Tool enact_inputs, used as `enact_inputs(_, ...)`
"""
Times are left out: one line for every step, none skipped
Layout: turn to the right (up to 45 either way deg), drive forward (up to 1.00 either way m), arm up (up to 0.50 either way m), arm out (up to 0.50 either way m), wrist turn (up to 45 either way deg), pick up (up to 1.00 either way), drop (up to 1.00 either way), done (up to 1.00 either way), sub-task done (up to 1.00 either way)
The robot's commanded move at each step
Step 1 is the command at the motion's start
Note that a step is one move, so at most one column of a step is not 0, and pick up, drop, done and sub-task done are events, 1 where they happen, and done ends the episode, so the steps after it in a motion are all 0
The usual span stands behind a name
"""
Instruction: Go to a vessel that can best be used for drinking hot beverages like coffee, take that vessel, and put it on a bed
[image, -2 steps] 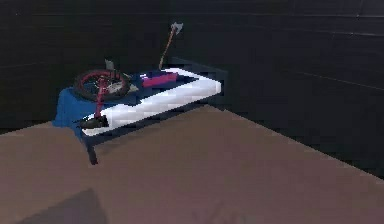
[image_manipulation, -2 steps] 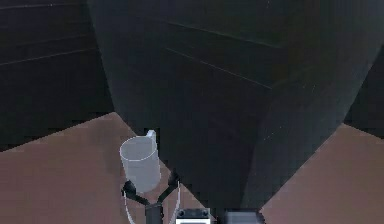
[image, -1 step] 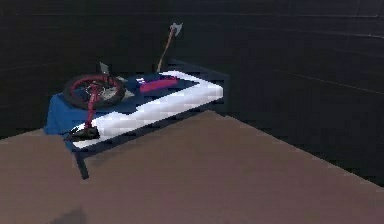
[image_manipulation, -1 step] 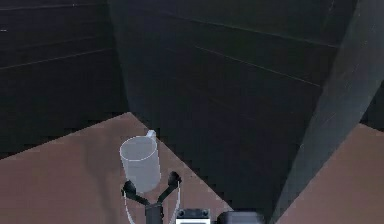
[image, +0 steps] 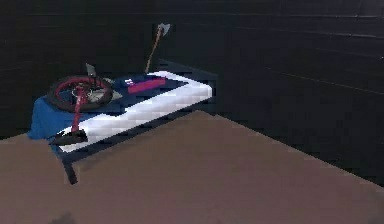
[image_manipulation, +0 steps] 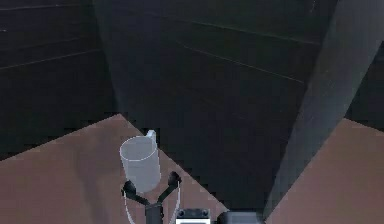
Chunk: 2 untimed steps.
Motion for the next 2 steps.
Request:
enact_inputs(0.0,1.0,0.0,0.0,0.0,0.0,0.0,0.0,0.0)
enact_inputs(0.0,0.75,0.0,0.0,0.0,0.0,0.0,0.0,0.0)
